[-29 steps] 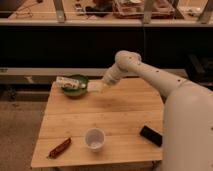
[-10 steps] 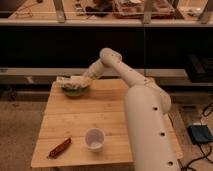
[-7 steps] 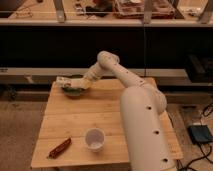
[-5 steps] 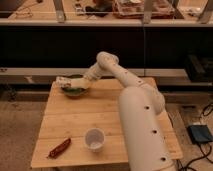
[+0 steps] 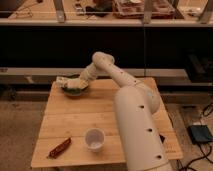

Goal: Place the white sponge in the ceramic bowl

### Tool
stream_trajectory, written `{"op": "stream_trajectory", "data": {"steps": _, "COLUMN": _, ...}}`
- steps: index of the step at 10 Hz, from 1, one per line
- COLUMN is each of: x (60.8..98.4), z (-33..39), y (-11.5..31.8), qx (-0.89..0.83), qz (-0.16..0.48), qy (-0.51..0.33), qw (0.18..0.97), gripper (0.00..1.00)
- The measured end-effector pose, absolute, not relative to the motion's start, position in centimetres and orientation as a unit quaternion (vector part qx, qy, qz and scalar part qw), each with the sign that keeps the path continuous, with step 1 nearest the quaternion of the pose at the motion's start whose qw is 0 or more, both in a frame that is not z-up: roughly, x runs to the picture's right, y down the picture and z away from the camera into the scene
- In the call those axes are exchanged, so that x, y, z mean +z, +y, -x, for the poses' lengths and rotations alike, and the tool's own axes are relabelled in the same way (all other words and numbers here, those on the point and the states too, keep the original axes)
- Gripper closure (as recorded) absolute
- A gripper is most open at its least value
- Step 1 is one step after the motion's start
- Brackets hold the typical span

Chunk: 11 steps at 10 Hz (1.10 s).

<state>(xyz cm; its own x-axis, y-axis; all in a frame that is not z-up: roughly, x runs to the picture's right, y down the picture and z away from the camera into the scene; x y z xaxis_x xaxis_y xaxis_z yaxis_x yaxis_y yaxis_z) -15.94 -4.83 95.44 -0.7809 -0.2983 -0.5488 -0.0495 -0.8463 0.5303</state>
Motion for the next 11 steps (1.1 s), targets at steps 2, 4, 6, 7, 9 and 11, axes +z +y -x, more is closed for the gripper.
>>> {"op": "stream_trajectory", "data": {"steps": 2, "x": 95.6, "z": 16.5, "y": -4.7, "qx": -0.903, "qz": -0.326, "qy": -0.271, "qw": 0.065, "gripper": 0.84}}
{"op": "stream_trajectory", "data": {"steps": 4, "x": 95.8, "z": 17.0, "y": -4.7, "qx": -0.902, "qz": -0.327, "qy": -0.273, "qw": 0.062, "gripper": 0.81}}
{"op": "stream_trajectory", "data": {"steps": 6, "x": 96.0, "z": 17.2, "y": -4.8, "qx": -0.903, "qz": -0.326, "qy": -0.274, "qw": 0.062, "gripper": 0.61}}
{"op": "stream_trajectory", "data": {"steps": 7, "x": 96.1, "z": 17.0, "y": -4.8, "qx": -0.903, "qz": -0.325, "qy": -0.274, "qw": 0.064, "gripper": 0.55}}
{"op": "stream_trajectory", "data": {"steps": 9, "x": 96.1, "z": 16.9, "y": -4.8, "qx": -0.903, "qz": -0.325, "qy": -0.274, "qw": 0.065, "gripper": 0.53}}
{"op": "stream_trajectory", "data": {"steps": 11, "x": 96.0, "z": 17.1, "y": -4.8, "qx": -0.903, "qz": -0.325, "qy": -0.275, "qw": 0.064, "gripper": 0.53}}
